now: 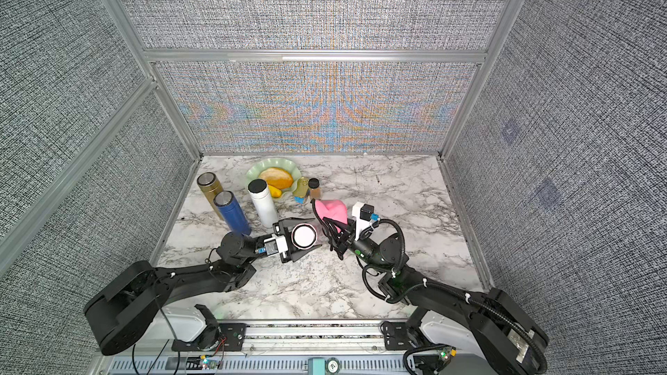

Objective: Wipe the surface of the thermos
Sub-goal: Wipe the dirt from the surface of the thermos.

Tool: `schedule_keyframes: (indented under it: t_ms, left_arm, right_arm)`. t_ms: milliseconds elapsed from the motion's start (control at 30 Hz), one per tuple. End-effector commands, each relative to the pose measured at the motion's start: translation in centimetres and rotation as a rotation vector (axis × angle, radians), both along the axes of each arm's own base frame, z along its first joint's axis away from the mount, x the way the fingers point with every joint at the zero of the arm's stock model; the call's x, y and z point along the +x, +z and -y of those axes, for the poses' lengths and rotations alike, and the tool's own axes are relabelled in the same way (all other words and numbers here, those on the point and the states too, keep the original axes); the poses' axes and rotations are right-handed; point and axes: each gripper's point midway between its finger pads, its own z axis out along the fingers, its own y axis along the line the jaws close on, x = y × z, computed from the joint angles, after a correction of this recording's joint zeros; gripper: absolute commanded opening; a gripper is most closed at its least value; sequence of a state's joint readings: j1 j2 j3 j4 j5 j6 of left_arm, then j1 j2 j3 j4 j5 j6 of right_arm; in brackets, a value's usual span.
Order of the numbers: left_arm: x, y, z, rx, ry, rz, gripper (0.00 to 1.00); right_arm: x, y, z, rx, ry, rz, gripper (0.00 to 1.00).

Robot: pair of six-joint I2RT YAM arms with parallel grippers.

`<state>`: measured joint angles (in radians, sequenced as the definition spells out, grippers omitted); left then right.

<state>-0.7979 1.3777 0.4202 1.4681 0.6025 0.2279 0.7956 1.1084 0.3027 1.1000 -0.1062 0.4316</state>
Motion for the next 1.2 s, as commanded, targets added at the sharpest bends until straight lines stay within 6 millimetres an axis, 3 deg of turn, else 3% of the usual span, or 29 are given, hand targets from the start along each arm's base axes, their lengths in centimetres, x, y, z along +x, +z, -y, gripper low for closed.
schedule_keyframes:
  t_ms: [0, 100, 167, 367, 467, 533, 633, 733, 833, 900, 1067, 1167]
  left_arm:
    - [1.7, 4.5, -2.5, -0.242, 0.087, -0.098, 0.00]
    - [3.5, 5.3, -3.0, -0.313, 0.117, -0.221, 0.00]
    - [4.0, 5.8, -3.1, -0.339, 0.111, -0.281, 0.00]
    - [3.8, 7.0, -4.1, -0.414, 0.071, -0.371, 0.00]
    - [4.5, 7.0, -4.2, -0.426, 0.085, -0.430, 0.00]
    - [4.9, 7.0, -4.0, -0.412, 0.091, -0.472, 0.00]
    - [6.3, 7.1, -4.0, -0.409, 0.137, -0.576, 0.00]
    - [8.4, 7.1, -4.3, -0.396, 0.240, -0.699, 0.00]
    - [10.9, 6.4, -4.4, -0.369, 0.365, -0.867, 0.00]
    - [11.8, 5.9, -4.2, -0.355, 0.410, -0.949, 0.00]
    - [13.1, 4.7, -4.4, -0.360, 0.495, -1.064, 0.00]
    - [13.8, 4.4, -4.7, -0.371, 0.554, -1.117, 0.00]
  right_arm:
    - [0.7, -4.6, 0.0, -0.088, -0.063, -0.073, 0.00]
    - [0.5, -5.4, -0.7, -0.069, -0.037, -0.062, 0.00]
    - [0.4, -4.5, -1.5, -0.073, -0.008, -0.043, 0.00]
    - [-1.7, 2.7, -2.2, -0.120, -0.009, 0.108, 0.00]
    - [-2.9, 4.3, -3.1, -0.127, 0.019, 0.143, 0.00]
    - [-2.8, 3.4, -4.3, -0.143, 0.020, 0.133, 0.00]
    - [-1.1, -0.3, -5.8, -0.192, -0.017, 0.061, 0.00]
    - [-0.2, -3.8, -5.8, -0.182, -0.054, 0.011, 0.00]
    - [-0.1, -4.8, -6.0, -0.185, -0.059, -0.008, 0.00]
    - [-0.5, -3.4, -6.6, -0.186, -0.047, 0.026, 0.00]
    - [-1.7, 3.2, -8.2, -0.184, -0.048, 0.170, 0.00]
    - [-1.0, 4.6, -7.9, -0.176, -0.099, 0.180, 0.00]
